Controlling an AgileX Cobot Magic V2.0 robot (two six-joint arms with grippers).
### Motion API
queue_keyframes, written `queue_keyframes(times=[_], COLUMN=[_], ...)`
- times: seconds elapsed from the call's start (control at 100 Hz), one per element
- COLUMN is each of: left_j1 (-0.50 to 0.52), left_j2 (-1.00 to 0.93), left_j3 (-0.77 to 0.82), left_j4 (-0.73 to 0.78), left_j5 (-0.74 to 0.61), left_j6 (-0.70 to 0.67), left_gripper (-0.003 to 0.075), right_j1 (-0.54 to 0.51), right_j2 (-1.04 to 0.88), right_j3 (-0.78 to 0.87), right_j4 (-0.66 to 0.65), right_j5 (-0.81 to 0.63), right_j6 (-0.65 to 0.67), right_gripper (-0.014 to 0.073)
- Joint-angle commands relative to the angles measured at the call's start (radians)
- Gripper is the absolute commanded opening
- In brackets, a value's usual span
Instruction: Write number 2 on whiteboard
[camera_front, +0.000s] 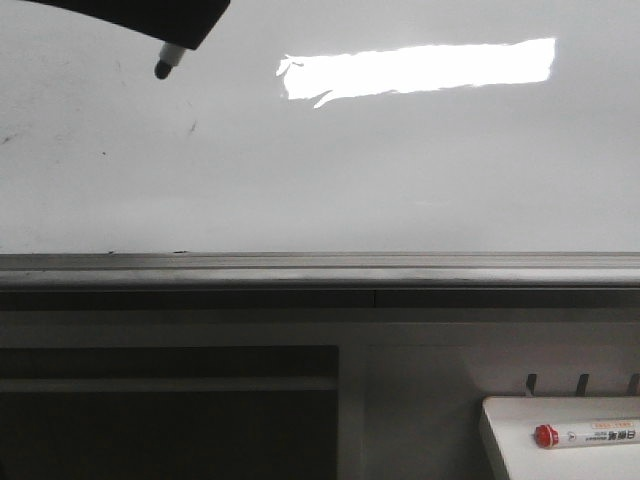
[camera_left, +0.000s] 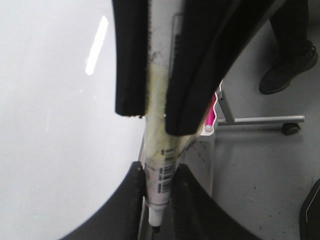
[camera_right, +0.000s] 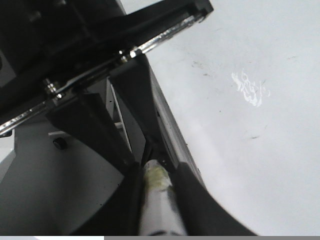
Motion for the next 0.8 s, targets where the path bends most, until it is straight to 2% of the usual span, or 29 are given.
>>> queue_keyframes(times=[0.0, 0.07, 0.09, 0.17, 0.25, 0.36, 0.44, 0.5, 0.63, 0.79], left_j1=[-0.006, -0.006, -0.006, -0.006, -0.004, 0.023, 0.058, 0.086, 0.143, 0.195], left_j2=[-0.039, -0.068, -0.08, -0.139, -0.214, -0.333, -0.417, -0.466, -0.57, -0.667], left_j3=[-0.04, -0.04, -0.04, -0.04, -0.04, -0.04, -0.029, -0.011, 0.034, 0.111], left_j4=[-0.073, -0.073, -0.073, -0.073, -0.071, -0.071, -0.071, -0.071, -0.071, -0.071], left_j5=[-0.115, -0.142, -0.152, -0.198, -0.223, -0.23, -0.228, -0.224, -0.199, -0.193], left_j6=[-0.065, -0.114, -0.133, -0.189, -0.207, -0.211, -0.218, -0.251, -0.291, -0.316], left_gripper=[0.0154, 0.0291, 0.0351, 0.0484, 0.0505, 0.045, 0.0364, 0.0274, -0.0025, -0.002], right_j1=[0.001, 0.001, 0.001, 0.001, -0.004, -0.046, -0.088, -0.126, -0.168, -0.191], right_j2=[-0.008, -0.008, -0.008, -0.001, 0.017, 0.074, 0.131, 0.181, 0.27, 0.345], right_j3=[-0.037, -0.044, -0.045, -0.06, -0.076, -0.113, -0.137, -0.157, -0.191, -0.218], right_j4=[0.026, 0.021, 0.019, 0.014, 0.014, 0.014, 0.014, 0.014, 0.014, 0.014], right_j5=[-0.115, -0.179, -0.203, -0.29, -0.337, -0.344, -0.344, -0.344, -0.346, -0.348], right_j6=[0.007, 0.005, 0.005, -0.01, -0.029, -0.029, -0.029, -0.029, -0.029, -0.066], right_gripper=[-0.0071, -0.0071, -0.0071, -0.0071, -0.0071, -0.0071, -0.0071, -0.0071, -0.0071, -0.0071])
